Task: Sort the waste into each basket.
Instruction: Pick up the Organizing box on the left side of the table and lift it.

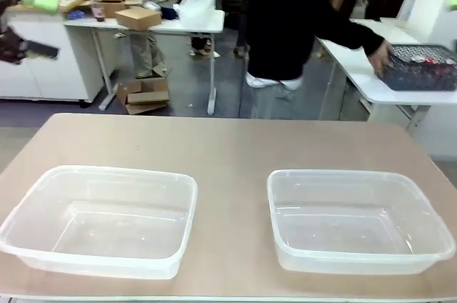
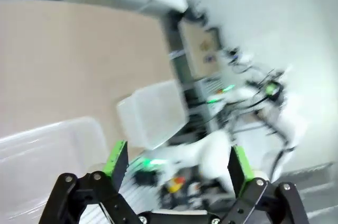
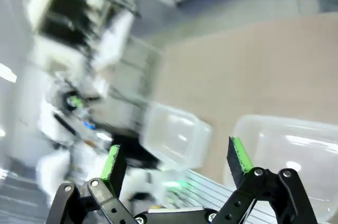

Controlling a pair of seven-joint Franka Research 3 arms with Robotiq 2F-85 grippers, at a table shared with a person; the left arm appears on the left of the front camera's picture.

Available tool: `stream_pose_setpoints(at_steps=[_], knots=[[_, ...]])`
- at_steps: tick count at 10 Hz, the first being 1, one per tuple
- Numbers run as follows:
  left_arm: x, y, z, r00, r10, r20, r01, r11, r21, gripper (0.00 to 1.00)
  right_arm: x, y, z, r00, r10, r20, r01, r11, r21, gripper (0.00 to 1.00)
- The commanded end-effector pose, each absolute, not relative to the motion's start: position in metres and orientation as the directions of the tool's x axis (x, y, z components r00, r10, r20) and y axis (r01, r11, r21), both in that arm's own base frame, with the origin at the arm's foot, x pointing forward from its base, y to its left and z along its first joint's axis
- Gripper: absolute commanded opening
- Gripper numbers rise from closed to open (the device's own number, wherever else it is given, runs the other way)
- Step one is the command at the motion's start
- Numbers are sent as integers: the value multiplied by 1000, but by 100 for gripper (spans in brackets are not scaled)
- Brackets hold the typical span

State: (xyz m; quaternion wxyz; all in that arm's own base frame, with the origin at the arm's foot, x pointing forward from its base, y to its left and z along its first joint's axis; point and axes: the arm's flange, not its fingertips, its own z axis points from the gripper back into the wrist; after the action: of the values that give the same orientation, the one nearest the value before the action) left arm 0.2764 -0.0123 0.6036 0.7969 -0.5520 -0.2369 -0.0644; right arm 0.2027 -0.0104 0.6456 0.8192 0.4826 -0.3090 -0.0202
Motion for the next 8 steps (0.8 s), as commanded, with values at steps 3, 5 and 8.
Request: stream_pose_setpoints(at_steps=[3,5,8], knots=[[276,-12,604,879,159,449,364,382,-849,100,203,-10,646,808,-331,487,-265,533,803,100],[276,-12,604,879,159,449,364,382,-849,100,203,-10,646,808,-331,487,-265,533,803,100],[276,-12,604,879,159,449,364,382,-849,100,203,-10,646,808,-331,487,-265,533,803,100]])
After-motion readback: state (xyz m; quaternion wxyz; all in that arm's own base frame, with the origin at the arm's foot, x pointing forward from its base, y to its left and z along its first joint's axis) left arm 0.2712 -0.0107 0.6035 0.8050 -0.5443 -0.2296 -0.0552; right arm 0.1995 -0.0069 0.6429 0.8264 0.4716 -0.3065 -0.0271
